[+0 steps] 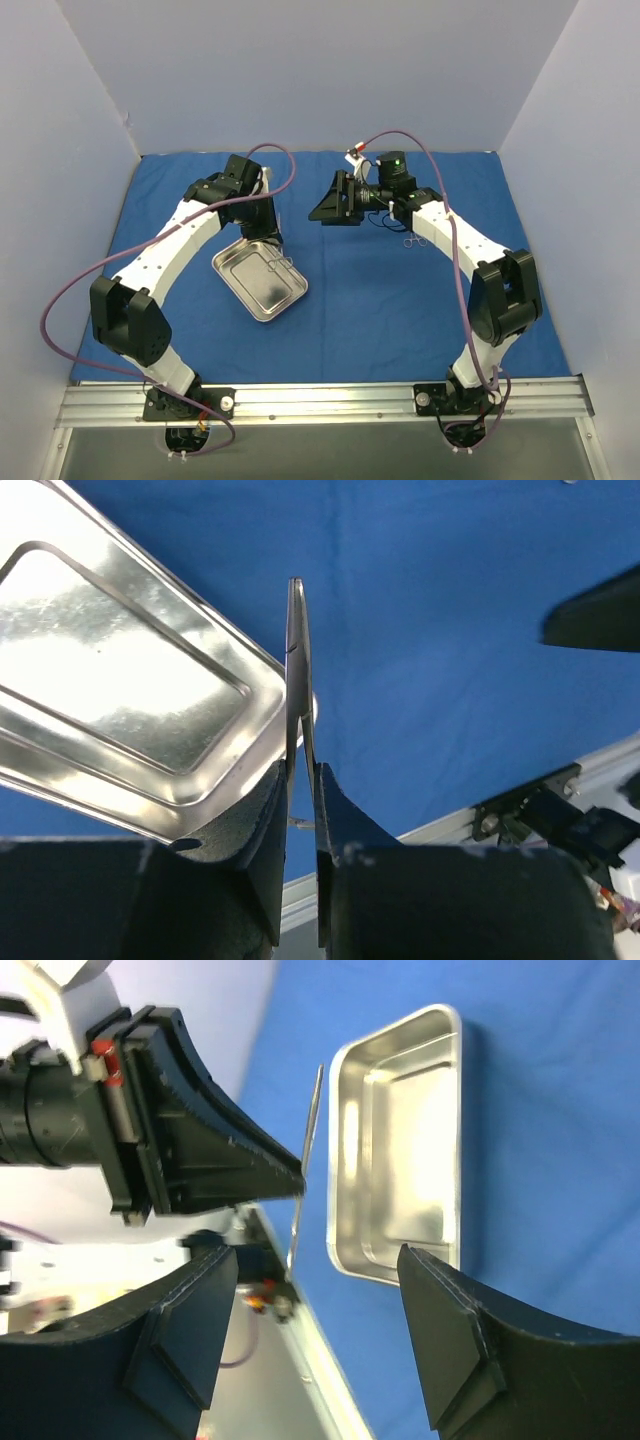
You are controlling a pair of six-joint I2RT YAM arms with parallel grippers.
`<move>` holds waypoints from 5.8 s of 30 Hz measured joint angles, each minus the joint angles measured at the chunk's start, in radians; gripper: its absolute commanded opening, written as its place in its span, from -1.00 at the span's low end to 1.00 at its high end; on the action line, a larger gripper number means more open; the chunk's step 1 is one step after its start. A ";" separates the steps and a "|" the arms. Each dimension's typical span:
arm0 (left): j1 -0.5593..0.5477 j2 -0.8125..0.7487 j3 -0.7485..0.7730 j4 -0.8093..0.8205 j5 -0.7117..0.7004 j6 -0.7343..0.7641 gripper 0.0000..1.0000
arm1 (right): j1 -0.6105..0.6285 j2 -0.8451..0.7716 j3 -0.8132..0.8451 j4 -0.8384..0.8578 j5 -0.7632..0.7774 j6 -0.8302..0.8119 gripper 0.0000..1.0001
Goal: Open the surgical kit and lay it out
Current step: Adjust the medical item, then place the medical item in the surgical kit.
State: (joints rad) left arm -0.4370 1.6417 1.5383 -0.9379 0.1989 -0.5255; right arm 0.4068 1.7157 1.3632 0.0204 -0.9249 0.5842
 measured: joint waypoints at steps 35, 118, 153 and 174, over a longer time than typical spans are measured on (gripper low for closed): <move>-0.043 -0.077 0.003 0.014 0.111 -0.009 -0.69 | 0.164 0.200 0.165 -0.045 0.074 0.132 -1.00; 0.024 -0.155 -0.203 0.314 0.360 0.064 0.00 | 0.178 0.212 0.499 -0.547 0.369 -0.081 -1.00; 0.267 -0.080 -0.256 0.246 0.312 0.169 0.01 | -0.194 0.622 0.586 -0.717 0.693 -0.507 -1.00; 0.276 -0.008 -0.238 0.246 0.356 0.167 0.05 | -0.219 0.672 0.666 -0.705 0.696 -0.492 -0.61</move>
State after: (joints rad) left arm -0.1612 1.6341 1.3006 -0.6922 0.5552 -0.3588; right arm 0.1883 2.3878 2.0289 -0.6842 -0.2287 0.0925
